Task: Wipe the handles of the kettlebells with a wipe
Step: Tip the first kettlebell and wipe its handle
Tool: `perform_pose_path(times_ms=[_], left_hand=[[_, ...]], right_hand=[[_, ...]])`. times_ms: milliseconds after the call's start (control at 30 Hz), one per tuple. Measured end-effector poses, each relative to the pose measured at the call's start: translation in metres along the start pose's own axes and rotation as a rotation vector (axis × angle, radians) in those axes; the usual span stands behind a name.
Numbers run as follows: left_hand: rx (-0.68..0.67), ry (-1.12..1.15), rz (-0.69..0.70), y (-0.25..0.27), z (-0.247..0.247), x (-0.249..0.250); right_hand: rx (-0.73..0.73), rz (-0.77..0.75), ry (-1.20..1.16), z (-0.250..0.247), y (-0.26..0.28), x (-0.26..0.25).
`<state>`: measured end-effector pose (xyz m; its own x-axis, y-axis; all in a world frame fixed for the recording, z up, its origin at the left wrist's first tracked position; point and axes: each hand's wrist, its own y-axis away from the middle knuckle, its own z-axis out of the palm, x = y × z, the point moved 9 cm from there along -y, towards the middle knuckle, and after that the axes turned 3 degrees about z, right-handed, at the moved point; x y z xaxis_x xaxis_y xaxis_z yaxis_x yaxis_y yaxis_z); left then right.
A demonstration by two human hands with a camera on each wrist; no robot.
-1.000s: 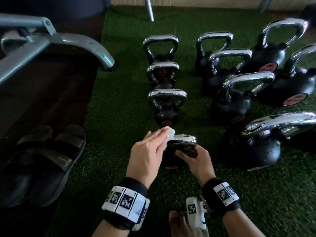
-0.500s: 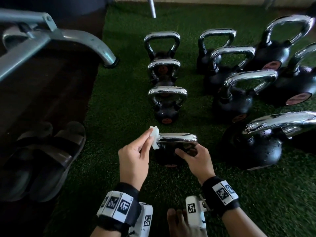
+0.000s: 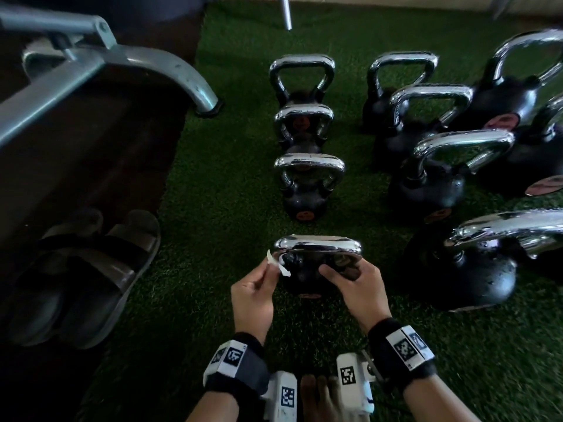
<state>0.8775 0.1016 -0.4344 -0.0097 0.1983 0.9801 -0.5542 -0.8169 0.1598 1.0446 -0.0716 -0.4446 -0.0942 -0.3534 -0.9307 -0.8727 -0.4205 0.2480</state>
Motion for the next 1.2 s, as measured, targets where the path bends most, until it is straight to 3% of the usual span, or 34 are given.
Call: perform_pose_path(times_ms=[300, 367, 567, 667, 833, 1033, 1200], left_hand=[[0.051, -0.349, 0.161, -0.01, -0.003, 0.016], [0.044, -0.402, 0.225, -0.021, 0.004, 0.025], [-0.126, -0.415, 0.209, -0.05, 0.047, 0.038], [-0.194, -0.446, 0.179, -0.049, 0.047, 0.035], [-0.187, -0.522, 0.213, -0.045, 0.044, 0.041], [-0.139, -0.381, 0.205, -0.049, 0.052, 0.047], [-0.214, -0.312, 0.1, -0.065, 0.056, 0.043]], right_hand=[[0.037, -0.026, 0.144, -0.006, 0.02, -0.006], [0.031, -0.116, 0.263, -0.007, 0.033, -0.01], [-0.044, -0.391, 0.413, 0.011, 0.054, -0.018], [-0.047, -0.298, 0.369, 0.007, 0.027, -0.03], [-0.29, -0.002, 0.231, 0.034, -0.019, -0.007], [-0.297, 0.063, 0.058, 0.04, -0.027, 0.008], [-0.294, 0.037, 0.065, 0.042, -0.025, 0.006]])
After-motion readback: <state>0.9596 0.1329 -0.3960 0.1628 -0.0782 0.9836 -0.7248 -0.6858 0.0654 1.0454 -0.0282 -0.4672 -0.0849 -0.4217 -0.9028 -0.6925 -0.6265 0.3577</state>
